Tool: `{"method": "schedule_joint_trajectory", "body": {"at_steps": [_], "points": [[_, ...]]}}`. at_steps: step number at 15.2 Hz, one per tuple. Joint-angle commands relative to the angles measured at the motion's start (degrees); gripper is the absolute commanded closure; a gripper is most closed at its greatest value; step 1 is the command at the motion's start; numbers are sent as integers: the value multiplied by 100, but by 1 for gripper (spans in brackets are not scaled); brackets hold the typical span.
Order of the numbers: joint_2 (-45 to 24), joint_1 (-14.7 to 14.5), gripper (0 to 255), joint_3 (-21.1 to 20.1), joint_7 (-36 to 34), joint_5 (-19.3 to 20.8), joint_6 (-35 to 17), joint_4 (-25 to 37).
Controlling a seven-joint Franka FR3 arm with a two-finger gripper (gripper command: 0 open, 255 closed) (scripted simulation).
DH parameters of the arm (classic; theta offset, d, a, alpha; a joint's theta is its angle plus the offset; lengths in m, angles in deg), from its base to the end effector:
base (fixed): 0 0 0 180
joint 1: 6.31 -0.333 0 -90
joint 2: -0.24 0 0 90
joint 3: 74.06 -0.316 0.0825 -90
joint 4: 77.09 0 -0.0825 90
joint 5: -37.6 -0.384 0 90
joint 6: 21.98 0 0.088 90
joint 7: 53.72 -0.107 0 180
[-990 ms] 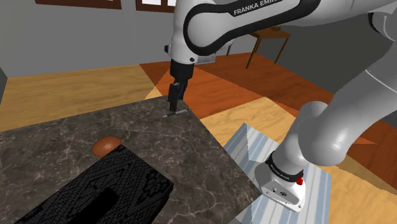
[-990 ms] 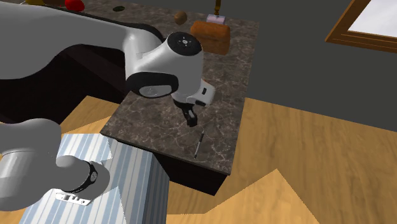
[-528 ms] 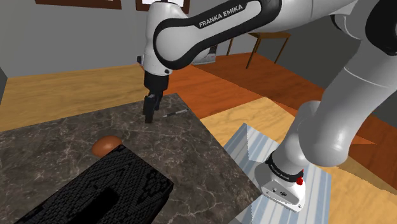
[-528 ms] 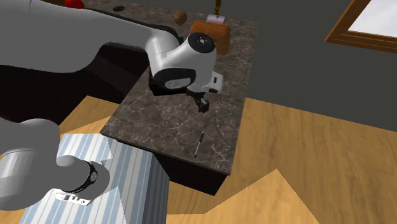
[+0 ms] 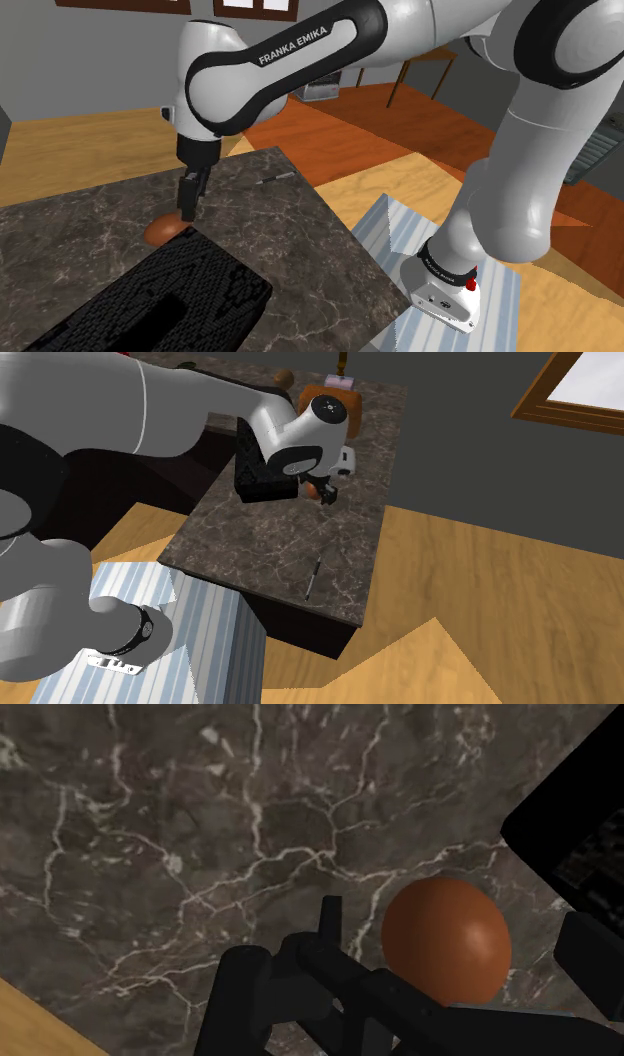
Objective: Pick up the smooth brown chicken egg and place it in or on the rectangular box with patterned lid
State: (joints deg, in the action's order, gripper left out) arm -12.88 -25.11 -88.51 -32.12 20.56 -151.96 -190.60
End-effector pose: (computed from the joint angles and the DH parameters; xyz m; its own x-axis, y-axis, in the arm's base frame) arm 0.5041 0.3328 0.3629 0.7276 0.6723 0.1365 0.6813 -0.6850 -0.2580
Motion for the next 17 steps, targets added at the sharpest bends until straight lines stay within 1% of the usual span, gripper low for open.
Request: {"method": "schedule_joint_trajectory", "body": {"at_steps": [1,2,9,17], "points": [[-344,-95,0,-87,93,14,-66,354],[-375,-105,0,-96,101,15,-71,387],[-746,-221,0,-120,84,41,-544,306],[-746,-222,0,-120,84,40,-543,306]]}}
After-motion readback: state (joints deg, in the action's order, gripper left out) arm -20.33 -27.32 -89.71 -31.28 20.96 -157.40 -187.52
